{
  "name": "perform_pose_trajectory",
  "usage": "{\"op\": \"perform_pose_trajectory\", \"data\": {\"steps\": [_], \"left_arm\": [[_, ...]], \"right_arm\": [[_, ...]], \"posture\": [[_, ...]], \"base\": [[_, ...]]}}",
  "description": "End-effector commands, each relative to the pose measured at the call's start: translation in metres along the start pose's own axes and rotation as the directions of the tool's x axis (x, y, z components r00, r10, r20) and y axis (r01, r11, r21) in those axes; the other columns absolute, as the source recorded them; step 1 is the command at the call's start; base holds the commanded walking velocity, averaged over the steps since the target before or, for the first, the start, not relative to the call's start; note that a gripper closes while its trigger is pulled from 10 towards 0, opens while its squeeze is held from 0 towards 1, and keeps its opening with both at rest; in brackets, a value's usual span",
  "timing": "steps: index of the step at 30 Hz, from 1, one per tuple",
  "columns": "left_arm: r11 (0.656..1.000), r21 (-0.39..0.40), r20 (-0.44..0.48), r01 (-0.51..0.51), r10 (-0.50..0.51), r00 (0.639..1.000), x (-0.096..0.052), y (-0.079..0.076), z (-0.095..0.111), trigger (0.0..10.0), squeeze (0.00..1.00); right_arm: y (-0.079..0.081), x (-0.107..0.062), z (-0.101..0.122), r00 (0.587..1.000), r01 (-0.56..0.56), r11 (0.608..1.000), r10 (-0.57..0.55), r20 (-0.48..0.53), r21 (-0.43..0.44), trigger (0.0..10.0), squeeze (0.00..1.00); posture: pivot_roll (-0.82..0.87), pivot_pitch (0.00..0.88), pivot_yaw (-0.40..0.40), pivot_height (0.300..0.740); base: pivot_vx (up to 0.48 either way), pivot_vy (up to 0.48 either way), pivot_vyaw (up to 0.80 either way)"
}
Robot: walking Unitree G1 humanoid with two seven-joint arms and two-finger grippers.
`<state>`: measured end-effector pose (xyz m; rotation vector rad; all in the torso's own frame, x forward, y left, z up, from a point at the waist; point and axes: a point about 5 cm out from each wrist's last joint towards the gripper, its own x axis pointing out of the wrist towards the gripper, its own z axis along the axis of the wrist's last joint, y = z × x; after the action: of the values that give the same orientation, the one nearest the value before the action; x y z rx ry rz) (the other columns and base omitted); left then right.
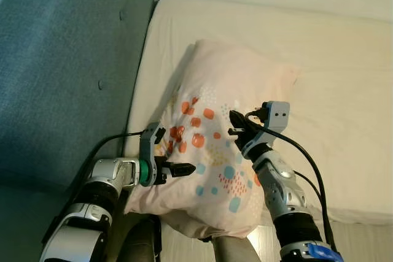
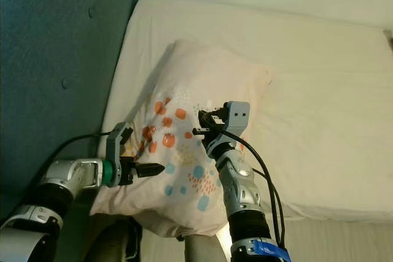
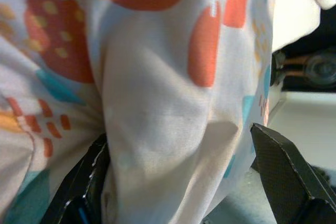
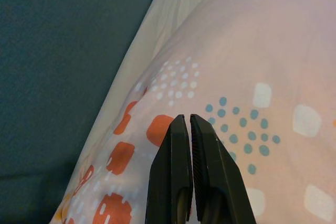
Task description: Clean up the room
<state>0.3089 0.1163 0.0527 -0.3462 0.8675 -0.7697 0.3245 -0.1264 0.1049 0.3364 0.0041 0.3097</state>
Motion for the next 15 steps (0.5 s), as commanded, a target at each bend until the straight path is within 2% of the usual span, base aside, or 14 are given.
{"op": "perform_pose_trajectory", "data": {"steps": [1,3,4,6,7,15], "left_arm": [[1.0,0.003,-0.074,0.013,-0.013,0.997,0.011,-0.006,-0.021,6.6,0.0],[1.0,0.024,-0.073,0.006,-0.004,0.997,0.012,-0.008,-0.022,6.6,0.0],[0.996,0.085,-0.072,-0.015,0.021,0.997,0.013,-0.009,-0.023,0.0,0.0],[0.994,0.105,-0.071,-0.019,0.026,0.997,0.013,-0.01,-0.024,0.0,0.0],[0.99,0.14,-0.066,-0.021,0.031,0.997,0.012,-0.012,-0.024,0.0,0.0],[0.984,0.178,-0.053,-0.026,0.037,0.998,0.009,-0.018,-0.024,0.0,0.0]], "right_arm": [[-0.003,-0.005,-0.007,1.0,0.021,1.0,-0.021,-0.021,0.017,10.0,0.0],[-0.003,-0.005,-0.007,1.0,0.021,1.0,-0.021,-0.02,0.018,10.0,0.0],[-0.003,-0.005,-0.007,1.0,0.023,1.0,-0.022,-0.021,0.018,10.0,0.0],[-0.004,-0.006,-0.007,1.0,0.024,1.0,-0.023,-0.021,0.018,10.0,0.0],[-0.005,-0.006,-0.007,0.999,0.028,0.999,-0.027,-0.021,0.017,10.0,0.0],[-0.007,-0.006,-0.007,0.999,0.036,0.999,-0.036,-0.02,0.016,10.0,0.0]], "posture": [[-0.02,0.263,0.02,0.74],[-0.02,0.263,0.02,0.74],[-0.02,0.265,0.02,0.74],[-0.02,0.265,0.02,0.74],[-0.02,0.266,0.022,0.74],[-0.02,0.267,0.023,0.74]], "base": [[0.0,0.0,0.0],[0.0,0.0,0.0],[0.0,0.0,0.0],[0.0,0.0,0.0],[0.0,0.0,0.0],[0.0,0.0,0.0]]}}
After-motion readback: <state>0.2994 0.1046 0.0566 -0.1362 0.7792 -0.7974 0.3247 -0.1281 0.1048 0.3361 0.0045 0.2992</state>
